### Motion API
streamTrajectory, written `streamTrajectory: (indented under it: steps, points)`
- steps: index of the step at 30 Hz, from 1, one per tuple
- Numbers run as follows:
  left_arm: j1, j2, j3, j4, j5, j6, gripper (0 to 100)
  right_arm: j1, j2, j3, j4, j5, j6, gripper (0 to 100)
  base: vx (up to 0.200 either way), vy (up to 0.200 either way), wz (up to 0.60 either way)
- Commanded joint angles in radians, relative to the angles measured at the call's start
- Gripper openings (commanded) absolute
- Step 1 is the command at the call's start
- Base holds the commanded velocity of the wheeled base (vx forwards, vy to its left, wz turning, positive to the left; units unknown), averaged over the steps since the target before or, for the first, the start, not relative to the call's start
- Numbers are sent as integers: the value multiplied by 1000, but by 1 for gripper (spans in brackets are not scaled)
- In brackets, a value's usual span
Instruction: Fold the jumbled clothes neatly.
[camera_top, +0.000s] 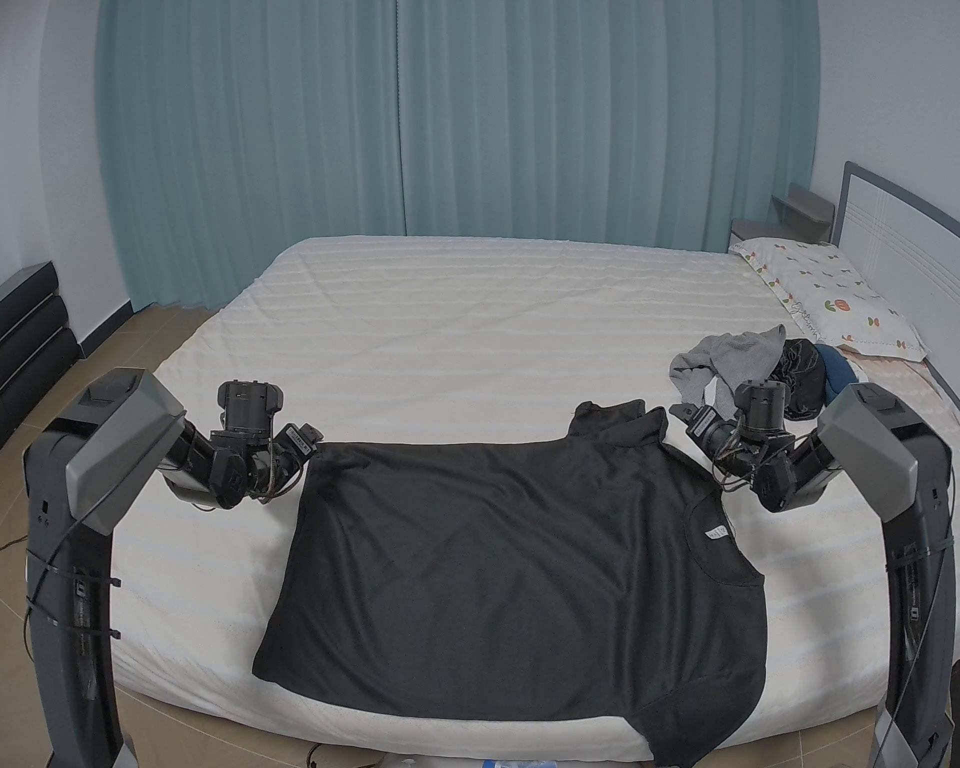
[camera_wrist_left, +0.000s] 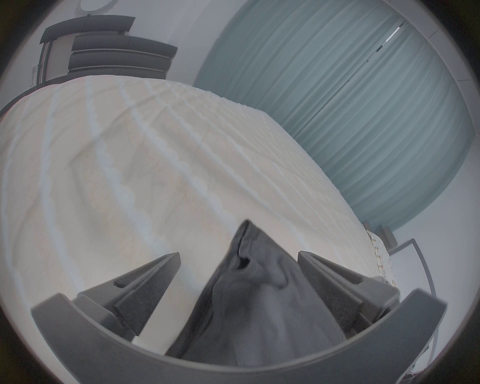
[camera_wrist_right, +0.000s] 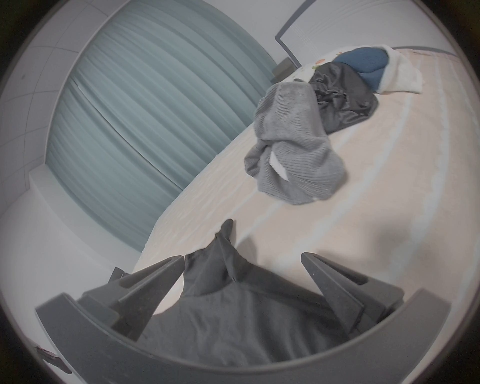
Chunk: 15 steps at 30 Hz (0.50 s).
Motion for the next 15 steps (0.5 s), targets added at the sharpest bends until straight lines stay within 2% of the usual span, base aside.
streamTrajectory:
  steps: [1, 6, 7, 9, 12, 15]
  points:
    - [-2, -391, 477, -74, -87, -13, 100, -37, -379, 575, -211, 136, 71, 100, 0, 0, 0]
    - [-29, -553, 734, -149, -90, -31, 100, -29, -534, 805, -216, 160, 134, 100, 0, 0, 0]
    - [-29, -558, 742, -154, -90, -31, 100, -29, -537, 811, -217, 160, 135, 100, 0, 0, 0]
    - [-36, -621, 865, -226, -88, -39, 100, -22, -601, 920, -219, 183, 164, 100, 0, 0, 0]
    - [-46, -656, 961, -289, -87, -59, 100, -18, -652, 1006, -220, 216, 174, 100, 0, 0, 0]
    - [-52, -662, 1018, -322, -87, -77, 100, -20, -676, 1070, -228, 247, 183, 100, -200, 0, 0]
